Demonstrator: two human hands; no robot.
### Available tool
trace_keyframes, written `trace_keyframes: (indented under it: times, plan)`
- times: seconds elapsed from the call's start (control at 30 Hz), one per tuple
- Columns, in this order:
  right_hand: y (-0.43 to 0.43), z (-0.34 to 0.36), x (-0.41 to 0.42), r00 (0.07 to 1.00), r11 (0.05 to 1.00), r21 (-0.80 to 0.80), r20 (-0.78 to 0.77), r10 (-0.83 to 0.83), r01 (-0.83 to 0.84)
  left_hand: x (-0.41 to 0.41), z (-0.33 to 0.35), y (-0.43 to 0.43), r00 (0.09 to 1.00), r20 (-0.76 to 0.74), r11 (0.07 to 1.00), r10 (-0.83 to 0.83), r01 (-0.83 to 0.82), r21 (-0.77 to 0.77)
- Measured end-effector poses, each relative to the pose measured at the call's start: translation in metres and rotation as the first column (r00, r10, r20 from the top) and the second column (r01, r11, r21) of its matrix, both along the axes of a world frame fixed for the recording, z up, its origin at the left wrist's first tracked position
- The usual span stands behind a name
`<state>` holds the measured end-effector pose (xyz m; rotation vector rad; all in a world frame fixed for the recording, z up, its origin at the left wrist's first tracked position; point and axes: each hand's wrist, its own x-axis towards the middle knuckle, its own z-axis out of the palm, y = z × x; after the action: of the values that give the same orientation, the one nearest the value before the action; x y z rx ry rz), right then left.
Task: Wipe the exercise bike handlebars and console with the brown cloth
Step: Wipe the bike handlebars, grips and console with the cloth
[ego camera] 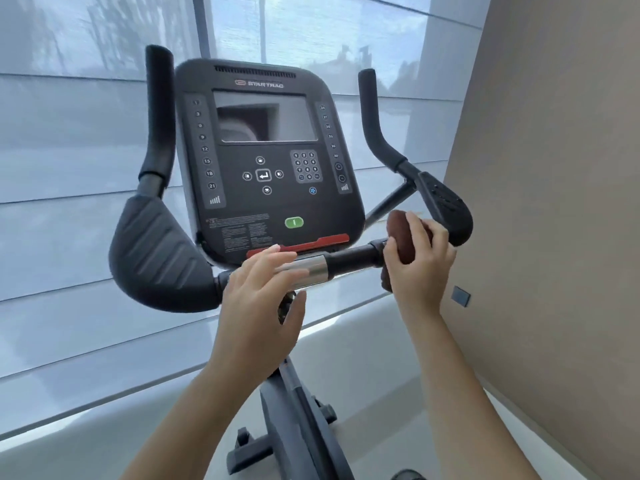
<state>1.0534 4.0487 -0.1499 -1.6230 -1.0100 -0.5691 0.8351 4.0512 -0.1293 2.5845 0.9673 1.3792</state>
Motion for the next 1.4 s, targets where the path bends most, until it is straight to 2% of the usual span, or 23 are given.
trace_keyframes:
  times: [0.17, 0.33, 0.47, 0.63, 0.77, 1.03, 1.4]
  plan:
    - [0.006, 0.032, -0.064, 0.987, 0.977, -0.167, 0.072, 0.147, -0.133, -0.05, 0.002, -0.017, 0.999, 0.019, 0.999, 0.042, -0.042, 0.012]
    - [-0.008, 0.047, -0.116, 0.976, 0.955, -0.222, 0.052, 0.212, -0.196, -0.09, 0.0, -0.038, 0.998, 0.016, 0.998, 0.059, -0.059, -0.018]
    - [-0.036, 0.056, -0.169, 0.961, 0.952, -0.163, 0.059, 0.272, -0.259, -0.128, 0.002, -0.053, 0.999, 0.02, 0.999, 0.046, -0.046, -0.016]
    - [-0.083, 0.056, -0.226, 0.96, 0.961, -0.15, 0.123, 0.252, -0.232, -0.173, -0.001, -0.067, 1.0, 0.0, 1.0, 0.004, -0.004, -0.011]
    - [-0.127, 0.04, -0.255, 0.972, 0.967, -0.193, 0.135, 0.195, -0.167, -0.191, -0.003, -0.083, 0.999, -0.015, 1.0, -0.028, 0.028, -0.007]
    - [-0.224, 0.013, -0.294, 0.996, 0.959, -0.282, 0.076, 0.051, -0.027, -0.201, -0.015, -0.14, 0.974, -0.062, 0.976, -0.218, 0.217, -0.026]
    - [-0.364, 0.002, -0.278, 0.964, 0.93, -0.265, 0.001, -0.265, 0.256, -0.152, -0.035, -0.236, 0.862, -0.081, 0.866, -0.501, 0.499, -0.043]
